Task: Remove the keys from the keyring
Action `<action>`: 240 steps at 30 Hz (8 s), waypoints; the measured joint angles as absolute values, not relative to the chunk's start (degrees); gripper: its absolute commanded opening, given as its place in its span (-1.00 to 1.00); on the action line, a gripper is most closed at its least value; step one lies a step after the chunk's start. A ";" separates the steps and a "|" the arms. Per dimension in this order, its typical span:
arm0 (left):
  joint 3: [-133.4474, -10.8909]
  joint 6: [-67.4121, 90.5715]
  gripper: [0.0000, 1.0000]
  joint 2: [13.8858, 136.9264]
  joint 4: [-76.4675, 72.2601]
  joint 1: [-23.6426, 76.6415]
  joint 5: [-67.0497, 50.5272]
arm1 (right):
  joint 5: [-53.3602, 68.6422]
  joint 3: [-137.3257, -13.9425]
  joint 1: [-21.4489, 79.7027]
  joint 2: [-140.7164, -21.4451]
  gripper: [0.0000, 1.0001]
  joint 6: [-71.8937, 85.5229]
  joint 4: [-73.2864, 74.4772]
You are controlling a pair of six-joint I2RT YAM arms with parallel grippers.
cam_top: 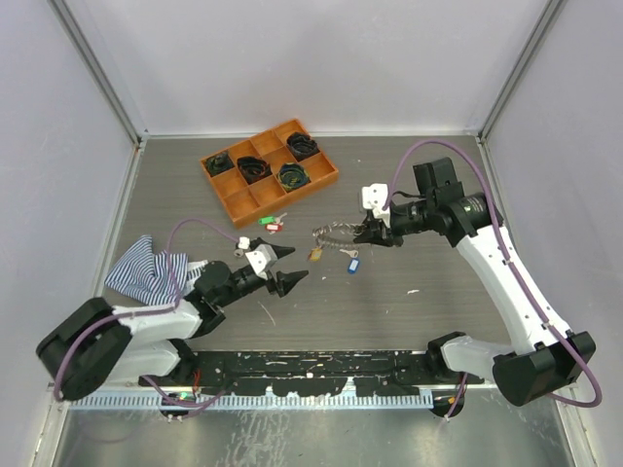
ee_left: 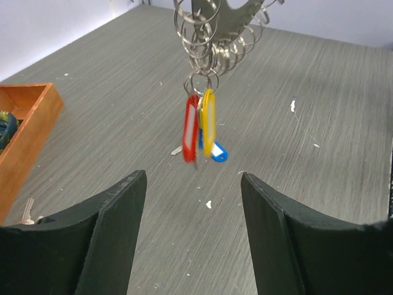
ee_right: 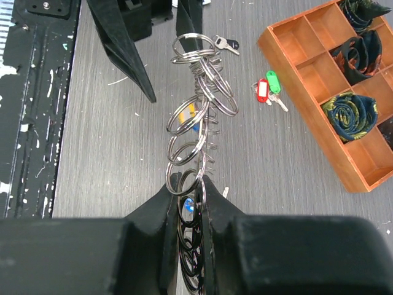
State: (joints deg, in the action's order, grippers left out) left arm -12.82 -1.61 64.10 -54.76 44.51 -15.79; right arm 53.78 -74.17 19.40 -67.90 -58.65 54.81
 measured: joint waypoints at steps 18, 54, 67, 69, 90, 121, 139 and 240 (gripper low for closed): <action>-18.35 -1.06 0.32 85.32 -76.58 49.41 -15.38 | 56.49 -74.28 17.56 -67.90 -0.98 -59.83 56.71; -19.18 -0.95 -0.39 87.20 -77.25 49.65 -2.48 | 56.42 -74.24 17.50 -67.90 -0.98 -59.64 56.69; -18.28 -0.93 -1.00 85.14 -77.34 49.28 -2.63 | 56.31 -74.11 17.50 -67.90 -0.98 -59.61 56.64; -18.06 -0.89 -1.00 85.03 -77.34 49.08 -3.16 | 56.21 -74.04 17.50 -67.90 -0.98 -59.59 56.64; -17.74 -0.43 -1.00 85.43 -77.38 47.86 -5.23 | 56.27 -73.58 17.50 -67.90 -0.98 -59.59 56.60; -20.62 1.69 -0.63 88.82 -77.60 47.86 -5.85 | 57.19 -73.38 17.50 -67.92 -0.98 -59.64 56.62; -21.52 2.09 -0.27 89.03 -77.60 47.86 -6.48 | 57.80 -73.38 17.50 -67.92 -0.98 -59.72 56.69; -42.78 108.53 -1.00 77.58 -18.48 43.35 -27.97 | 67.24 -63.02 11.84 -59.33 0.48 -60.12 40.12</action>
State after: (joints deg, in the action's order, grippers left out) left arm -42.78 108.53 77.58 -18.48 43.35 -27.97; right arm 67.24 -63.02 11.84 -59.33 -60.12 40.12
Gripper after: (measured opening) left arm 0.024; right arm 0.786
